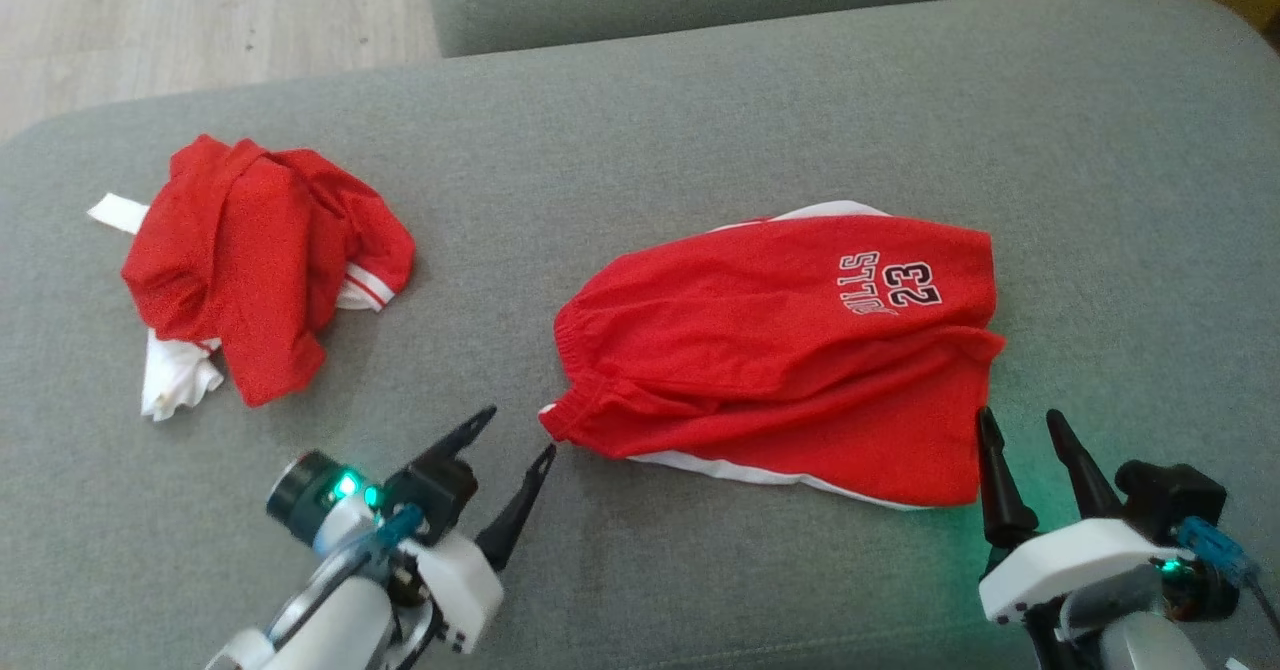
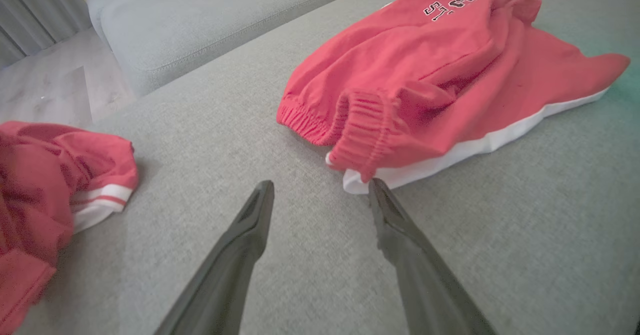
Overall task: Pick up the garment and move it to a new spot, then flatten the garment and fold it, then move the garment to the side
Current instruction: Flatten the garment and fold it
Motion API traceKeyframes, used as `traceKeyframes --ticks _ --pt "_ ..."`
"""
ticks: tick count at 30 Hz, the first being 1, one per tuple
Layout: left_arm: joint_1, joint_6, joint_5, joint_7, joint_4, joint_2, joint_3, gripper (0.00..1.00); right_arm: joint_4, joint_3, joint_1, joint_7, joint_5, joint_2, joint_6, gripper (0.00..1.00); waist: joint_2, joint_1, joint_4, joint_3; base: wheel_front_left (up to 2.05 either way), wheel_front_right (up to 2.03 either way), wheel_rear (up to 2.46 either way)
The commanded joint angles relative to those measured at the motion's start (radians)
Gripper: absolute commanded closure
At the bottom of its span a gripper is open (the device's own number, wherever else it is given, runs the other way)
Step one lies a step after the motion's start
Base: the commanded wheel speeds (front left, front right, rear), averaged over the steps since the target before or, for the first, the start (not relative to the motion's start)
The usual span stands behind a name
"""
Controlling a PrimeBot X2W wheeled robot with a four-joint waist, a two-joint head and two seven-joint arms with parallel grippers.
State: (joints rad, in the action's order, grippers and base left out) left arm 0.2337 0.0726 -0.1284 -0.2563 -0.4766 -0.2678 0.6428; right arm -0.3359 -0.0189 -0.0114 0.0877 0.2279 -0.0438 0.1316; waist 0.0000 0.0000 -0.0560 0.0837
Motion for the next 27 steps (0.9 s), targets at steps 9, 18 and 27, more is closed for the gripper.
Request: traceKeyframes --ticks 9,18,27 --pt "0.125 0.022 0.018 -0.006 -0.016 0.008 -0.034 0.0 0.028 0.026 -0.054 0.015 0.0 -0.006 -0.001 0.0 0.0 0.0 -0.028 0.03 0.0 0.0 0.0" --pt "0.146 0.039 0.025 -0.006 -0.04 0.007 -0.016 0.0 0.022 0.025 -0.059 0.02 0.001 -0.006 -0.001 0.0 0.0 0.0 -0.039 0.041 0.0 0.0 0.0" --pt "0.172 0.048 0.025 -0.006 -0.068 0.02 0.005 0.26 0.019 0.029 -0.063 0.015 -0.002 -0.006 -0.001 0.0 0.0 0.0 -0.045 0.052 0.0 0.0 0.0"
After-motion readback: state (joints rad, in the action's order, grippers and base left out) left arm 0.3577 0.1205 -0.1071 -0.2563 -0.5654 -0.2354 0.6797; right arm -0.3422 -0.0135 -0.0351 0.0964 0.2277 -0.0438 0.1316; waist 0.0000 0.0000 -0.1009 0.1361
